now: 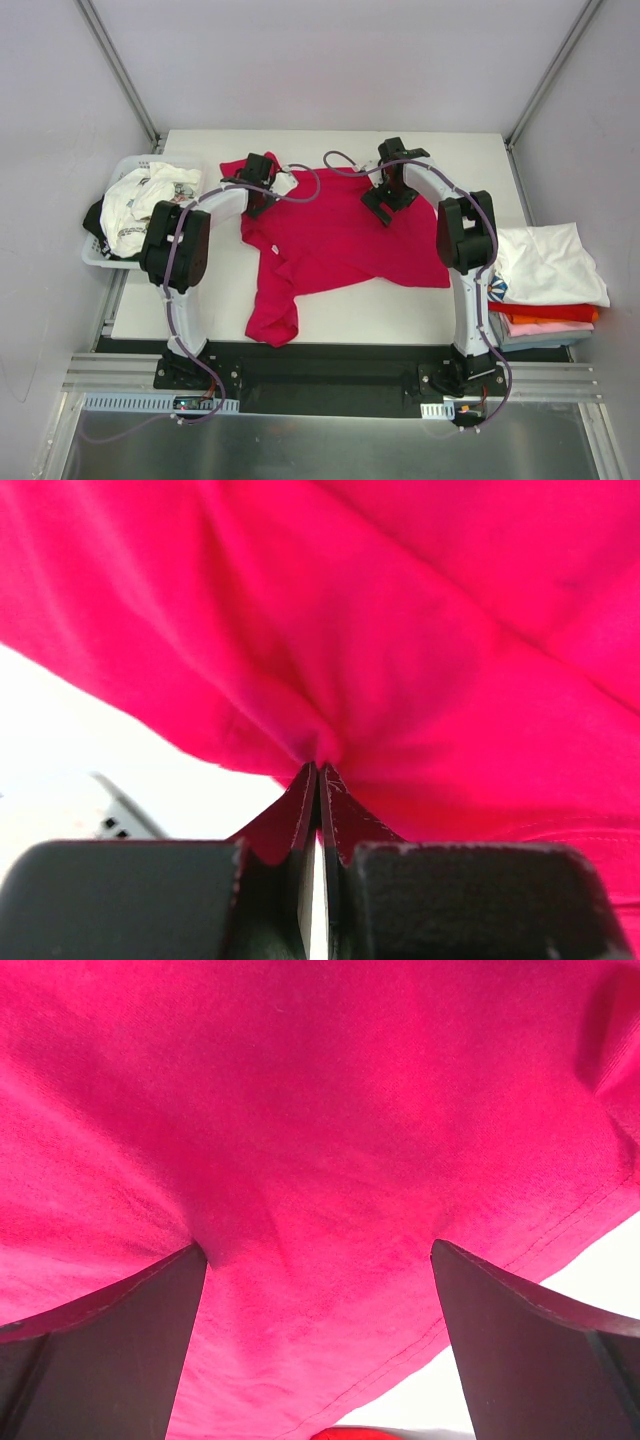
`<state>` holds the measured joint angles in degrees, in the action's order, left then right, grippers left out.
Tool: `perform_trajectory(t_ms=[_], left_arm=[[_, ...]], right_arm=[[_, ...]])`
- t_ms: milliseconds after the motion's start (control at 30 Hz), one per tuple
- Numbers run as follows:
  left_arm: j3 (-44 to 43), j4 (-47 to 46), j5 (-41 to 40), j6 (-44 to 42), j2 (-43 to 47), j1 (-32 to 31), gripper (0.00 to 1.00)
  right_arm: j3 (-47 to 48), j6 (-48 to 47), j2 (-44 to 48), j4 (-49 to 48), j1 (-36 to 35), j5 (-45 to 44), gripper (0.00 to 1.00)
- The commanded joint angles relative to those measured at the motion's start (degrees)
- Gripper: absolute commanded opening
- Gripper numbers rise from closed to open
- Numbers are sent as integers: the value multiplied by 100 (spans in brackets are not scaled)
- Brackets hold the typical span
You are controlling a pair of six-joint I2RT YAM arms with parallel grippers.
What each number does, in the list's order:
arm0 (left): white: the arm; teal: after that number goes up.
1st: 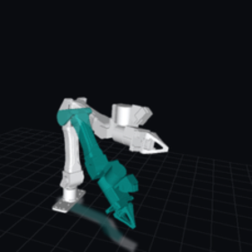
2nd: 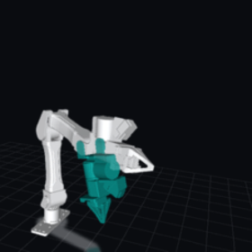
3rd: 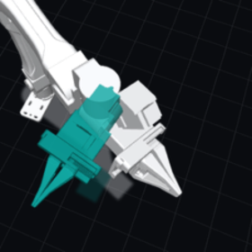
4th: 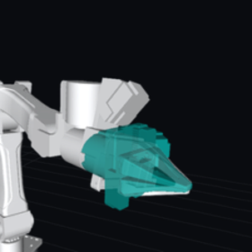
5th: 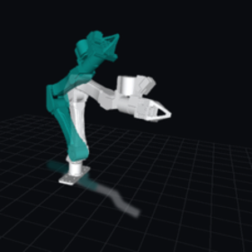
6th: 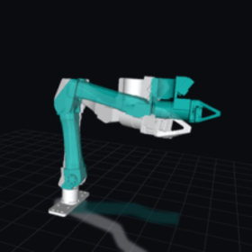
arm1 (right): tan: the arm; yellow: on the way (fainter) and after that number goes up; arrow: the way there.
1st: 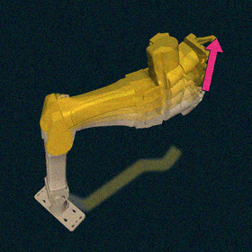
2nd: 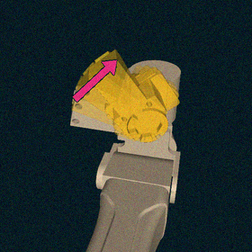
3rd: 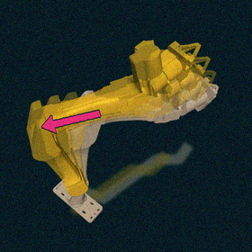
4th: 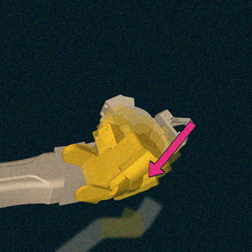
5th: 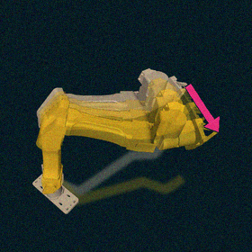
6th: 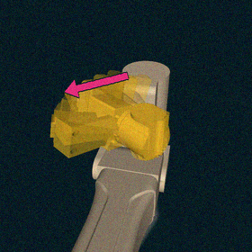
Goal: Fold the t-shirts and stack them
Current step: Flatten out the tshirt
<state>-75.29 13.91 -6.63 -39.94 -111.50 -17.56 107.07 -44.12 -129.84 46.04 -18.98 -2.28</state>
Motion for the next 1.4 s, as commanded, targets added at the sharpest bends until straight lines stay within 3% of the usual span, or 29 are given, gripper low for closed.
perform_trajectory(t_ms=[0, 767, 1367], left_arm=[[-407, 50, -338, -259, -187, 191, 0], [-1365, -3, -857, -848, -618, 535, 0], [-2675, -161, -1244, -1156, -1347, 535, 0]], right_arm=[[-63, 44, 55, 45, 61, -202, 100], [297, 193, -147, 194, 132, -756, 100], [877, 167, -454, 370, 184, -747, 100]])
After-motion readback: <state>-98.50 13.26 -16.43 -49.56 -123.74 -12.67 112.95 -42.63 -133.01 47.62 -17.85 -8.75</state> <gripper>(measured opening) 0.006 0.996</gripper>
